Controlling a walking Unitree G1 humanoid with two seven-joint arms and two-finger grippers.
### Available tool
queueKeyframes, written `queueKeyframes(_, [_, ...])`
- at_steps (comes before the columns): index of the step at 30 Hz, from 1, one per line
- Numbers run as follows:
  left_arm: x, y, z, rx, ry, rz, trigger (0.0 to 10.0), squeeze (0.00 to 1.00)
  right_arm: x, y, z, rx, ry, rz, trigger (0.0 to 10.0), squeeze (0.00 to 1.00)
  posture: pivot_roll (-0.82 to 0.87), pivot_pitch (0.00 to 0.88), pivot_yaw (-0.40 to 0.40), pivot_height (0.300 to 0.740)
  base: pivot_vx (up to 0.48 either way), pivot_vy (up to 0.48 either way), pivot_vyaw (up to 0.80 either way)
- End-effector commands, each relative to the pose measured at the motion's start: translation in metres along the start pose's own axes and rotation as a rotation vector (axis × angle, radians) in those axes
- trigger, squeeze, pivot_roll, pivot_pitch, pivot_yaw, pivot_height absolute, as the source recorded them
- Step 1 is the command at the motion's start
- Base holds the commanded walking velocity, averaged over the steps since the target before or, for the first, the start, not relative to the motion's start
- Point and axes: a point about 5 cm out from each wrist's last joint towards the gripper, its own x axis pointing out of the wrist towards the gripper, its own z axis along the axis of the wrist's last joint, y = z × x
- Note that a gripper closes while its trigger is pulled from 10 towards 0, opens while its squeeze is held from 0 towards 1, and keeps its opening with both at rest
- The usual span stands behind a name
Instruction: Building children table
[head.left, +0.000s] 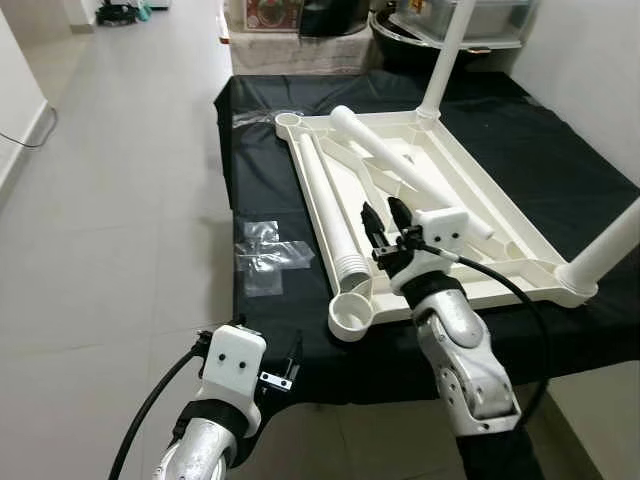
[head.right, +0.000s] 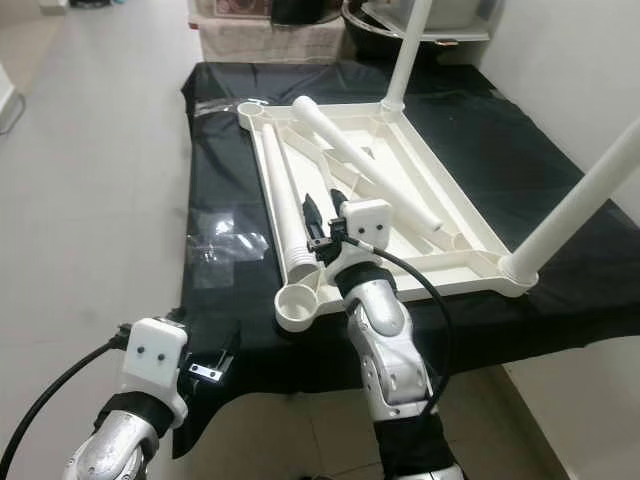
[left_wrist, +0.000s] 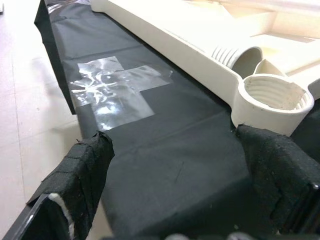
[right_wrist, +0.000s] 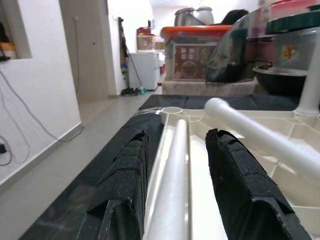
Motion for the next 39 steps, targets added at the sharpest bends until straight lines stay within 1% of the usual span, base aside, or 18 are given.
queueKeyframes(1, [-0.001, 0.001, -0.005, 0.009, 0.014, 0.004, 10.0, 0.00, -0.003, 0.005, 0.001, 0.005, 0.015, 0.008, 10.0, 0.00, 0.07, 0.122, -0.069, 0.740, 0.000, 0.480, 0.00])
queueKeyframes(6, [-0.001, 0.000, -0.005, 0.015, 0.013, -0.006, 10.0, 0.00, -0.007, 0.010, 0.003, 0.007, 0.026, 0.017, 10.0, 0.00, 0.07, 0.129, -0.071, 0.740, 0.000, 0.478, 0.00])
queueKeyframes(10, [-0.002, -0.001, -0.006, 0.002, 0.025, -0.003, 10.0, 0.00, -0.011, 0.015, 0.004, 0.011, 0.041, 0.032, 10.0, 0.00, 0.07, 0.136, -0.072, 0.740, 0.000, 0.000, 0.00])
queueKeyframes(24, [-0.002, 0.001, -0.006, -0.001, 0.026, 0.003, 10.0, 0.00, -0.012, 0.014, 0.004, 0.006, 0.064, 0.027, 10.0, 0.00, 0.07, 0.144, -0.072, 0.740, 0.000, 0.000, 0.00])
queueKeyframes(39, [-0.003, 0.000, -0.004, -0.007, 0.021, 0.005, 10.0, 0.00, -0.010, 0.015, 0.004, -0.009, 0.077, 0.038, 10.0, 0.00, 0.07, 0.157, -0.077, 0.740, 0.336, 0.000, 0.00])
